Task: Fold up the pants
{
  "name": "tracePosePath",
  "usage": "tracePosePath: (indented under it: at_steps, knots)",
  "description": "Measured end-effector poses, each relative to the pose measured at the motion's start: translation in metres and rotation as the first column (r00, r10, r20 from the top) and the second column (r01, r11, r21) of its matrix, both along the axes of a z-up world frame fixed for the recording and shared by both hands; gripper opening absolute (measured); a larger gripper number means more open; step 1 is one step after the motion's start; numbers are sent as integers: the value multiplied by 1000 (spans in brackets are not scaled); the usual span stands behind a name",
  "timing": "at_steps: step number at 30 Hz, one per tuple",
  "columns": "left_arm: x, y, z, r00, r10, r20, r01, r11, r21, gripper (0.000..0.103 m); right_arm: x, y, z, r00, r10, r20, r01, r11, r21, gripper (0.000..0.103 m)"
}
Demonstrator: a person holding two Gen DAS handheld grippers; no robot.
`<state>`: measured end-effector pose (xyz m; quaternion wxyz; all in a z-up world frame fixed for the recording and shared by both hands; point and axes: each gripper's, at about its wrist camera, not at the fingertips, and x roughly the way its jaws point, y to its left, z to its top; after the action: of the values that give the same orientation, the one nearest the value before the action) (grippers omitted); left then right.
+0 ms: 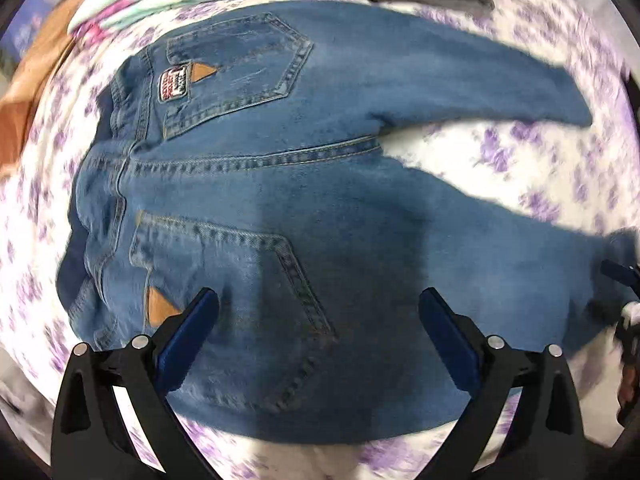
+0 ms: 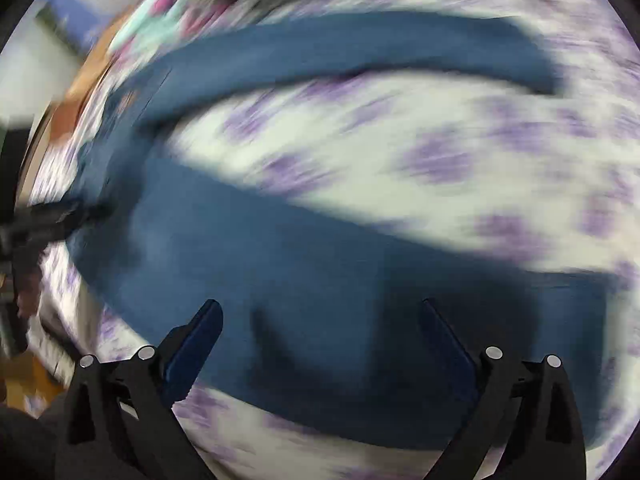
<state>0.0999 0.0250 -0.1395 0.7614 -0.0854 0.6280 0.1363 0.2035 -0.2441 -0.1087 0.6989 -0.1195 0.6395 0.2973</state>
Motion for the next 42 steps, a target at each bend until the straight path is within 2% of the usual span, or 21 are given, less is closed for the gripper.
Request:
tracePosePath:
  at_steps: [2,4,6,7,9,11,14,18,19,24,26,28,31,34,35,36,37,39,40,41,42]
  knots:
    - [-2,21,-14,997,54,-48,-50,996,74,99,-5,21,-17,995,92,37,-87,988,-127,99]
    - [-6,41,-12,992,115,-44,-115,993,-15,99,4,21,-18,990,136,30,-129,975,-180,99]
    - [-4,46,0,992,120,-31,-121,992,-21,98,29,18,-1,992,105,65,-88,971,-221,99]
    - [-1,47,13,995,100,1,-100,995,-3,98,40,19,13,990,99,98,-79,979,-189,99]
    - [4,52,34,994,77,74,-74,996,-39,98,67,30,45,981,107,163,-92,991,-98,99]
    - [16,62,49,991,63,121,-58,997,-49,98,101,53,63,965,113,236,-102,993,-59,99]
    - [47,75,56,989,34,145,-36,999,9,98,113,100,61,947,120,298,-119,993,-20,99]
    - [83,104,50,986,-14,165,19,999,-33,98,115,159,50,906,231,354,-227,972,-53,99]
    - [96,114,46,985,-45,163,51,998,-30,98,126,174,43,890,280,359,-275,959,-67,99]
    - [129,165,11,990,-125,68,126,992,-15,98,140,210,21,875,385,294,-388,920,-51,99]
    - [137,180,1,985,-157,67,161,985,-56,96,144,224,13,848,448,284,-448,891,-69,99]
    - [141,186,-3,977,-200,79,206,976,-76,94,147,231,7,829,484,280,-486,871,-69,99]
    - [149,189,-13,956,-288,50,291,953,-87,92,153,242,-9,807,544,231,-545,836,-63,99]
    - [152,190,-19,954,-296,43,299,949,-97,92,152,249,-23,795,576,193,-572,816,-79,99]
    - [152,190,-18,954,-295,45,298,950,-93,88,151,249,-25,799,574,177,-575,817,-54,94]
    - [150,189,-17,954,-296,55,300,949,-93,75,149,250,-25,800,574,173,-577,816,-41,87]
    - [147,189,-15,951,-302,62,306,948,-83,69,147,250,-25,798,577,172,-581,813,-33,82]
    - [141,188,-11,946,-315,79,320,945,-65,40,141,249,-22,793,588,158,-596,803,1,46]
    - [138,190,-7,948,-306,86,312,949,-54,27,140,249,-19,796,586,153,-594,804,12,35]
    - [135,191,-1,950,-301,81,305,951,-40,23,141,247,-14,808,572,144,-581,813,30,17]
    - [132,190,6,949,-303,91,306,951,-31,20,141,246,-8,820,556,134,-567,822,57,12]
